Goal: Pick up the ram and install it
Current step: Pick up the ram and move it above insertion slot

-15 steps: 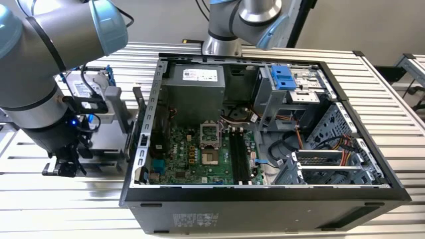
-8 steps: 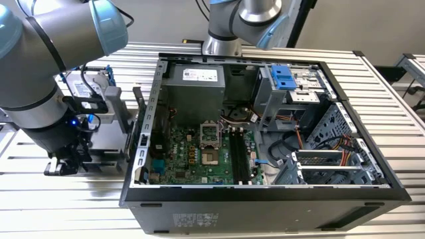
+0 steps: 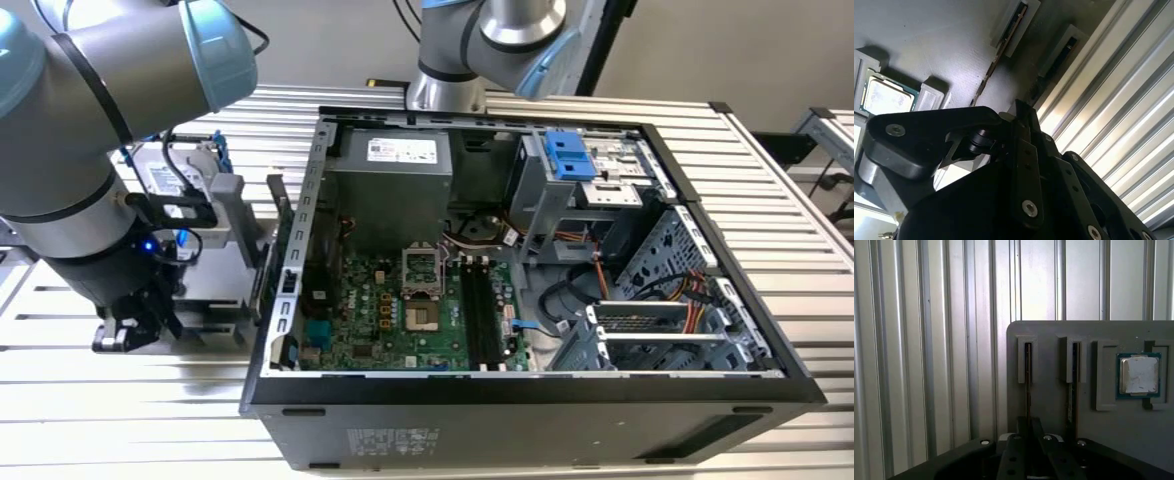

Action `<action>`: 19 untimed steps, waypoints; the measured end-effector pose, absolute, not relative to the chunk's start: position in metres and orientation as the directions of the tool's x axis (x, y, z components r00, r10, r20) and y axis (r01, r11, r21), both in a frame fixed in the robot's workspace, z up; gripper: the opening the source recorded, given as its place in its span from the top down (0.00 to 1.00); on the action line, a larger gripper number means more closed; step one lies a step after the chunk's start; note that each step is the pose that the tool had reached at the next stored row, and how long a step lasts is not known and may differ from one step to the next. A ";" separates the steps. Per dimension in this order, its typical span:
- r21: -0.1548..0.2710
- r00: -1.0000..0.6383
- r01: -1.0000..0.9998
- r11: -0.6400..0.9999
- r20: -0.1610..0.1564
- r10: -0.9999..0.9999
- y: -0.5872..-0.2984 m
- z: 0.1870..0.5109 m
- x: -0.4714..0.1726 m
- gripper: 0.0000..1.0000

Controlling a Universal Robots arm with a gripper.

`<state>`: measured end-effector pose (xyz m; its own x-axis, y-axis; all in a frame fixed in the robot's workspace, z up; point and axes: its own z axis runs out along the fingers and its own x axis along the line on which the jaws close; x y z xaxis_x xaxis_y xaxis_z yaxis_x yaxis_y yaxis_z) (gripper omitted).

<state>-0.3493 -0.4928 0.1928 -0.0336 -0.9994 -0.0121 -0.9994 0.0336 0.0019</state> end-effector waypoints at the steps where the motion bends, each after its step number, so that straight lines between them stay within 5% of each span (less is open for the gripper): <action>1: 0.002 -0.034 -0.999 0.034 -0.012 -0.999 -0.493 0.193 -0.349 1.00; 19: 0.002 -0.034 -0.999 0.034 -0.012 -0.999 -0.493 0.203 -0.349 1.00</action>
